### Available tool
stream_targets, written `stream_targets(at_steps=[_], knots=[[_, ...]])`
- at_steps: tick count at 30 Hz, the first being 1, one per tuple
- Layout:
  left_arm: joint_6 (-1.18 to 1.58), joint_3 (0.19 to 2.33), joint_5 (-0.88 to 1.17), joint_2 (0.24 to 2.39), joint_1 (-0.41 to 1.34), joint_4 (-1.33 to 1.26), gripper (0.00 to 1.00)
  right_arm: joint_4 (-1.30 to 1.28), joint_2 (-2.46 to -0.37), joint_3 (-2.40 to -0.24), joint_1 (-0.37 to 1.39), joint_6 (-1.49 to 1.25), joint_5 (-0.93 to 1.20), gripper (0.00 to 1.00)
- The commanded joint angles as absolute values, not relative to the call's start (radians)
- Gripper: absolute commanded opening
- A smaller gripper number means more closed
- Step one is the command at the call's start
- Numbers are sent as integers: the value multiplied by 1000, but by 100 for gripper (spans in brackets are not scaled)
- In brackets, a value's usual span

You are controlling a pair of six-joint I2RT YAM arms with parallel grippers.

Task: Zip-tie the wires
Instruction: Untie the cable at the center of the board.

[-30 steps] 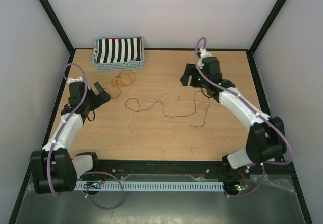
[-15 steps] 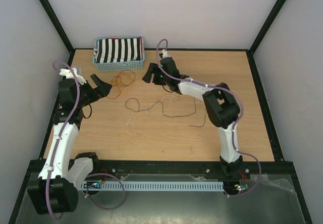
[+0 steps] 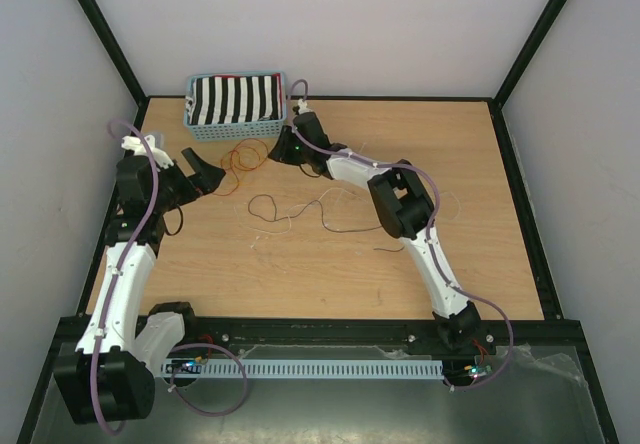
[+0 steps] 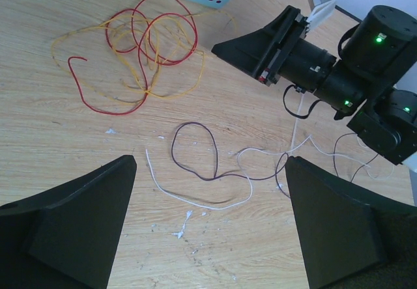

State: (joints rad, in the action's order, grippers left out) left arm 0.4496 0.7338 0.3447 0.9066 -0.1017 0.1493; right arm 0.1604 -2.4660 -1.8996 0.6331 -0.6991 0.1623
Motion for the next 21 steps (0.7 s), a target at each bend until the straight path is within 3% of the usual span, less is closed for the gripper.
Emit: stream_targets(at_steps=[1,6,11,21], knots=[[441,764,367,906,-107,148,99,139,-2475,-1956,641,-700,168,33],[423,769,370,907,-108,148,99,143,-2469,-2002,641,-661,156,0],[401,784,373,898,-110,172,99,70,-2421,-2076,641,-564,116,0],[317,893,448,980,-143,171,99,-31,-2134,-2000,641,-275,-19,0]])
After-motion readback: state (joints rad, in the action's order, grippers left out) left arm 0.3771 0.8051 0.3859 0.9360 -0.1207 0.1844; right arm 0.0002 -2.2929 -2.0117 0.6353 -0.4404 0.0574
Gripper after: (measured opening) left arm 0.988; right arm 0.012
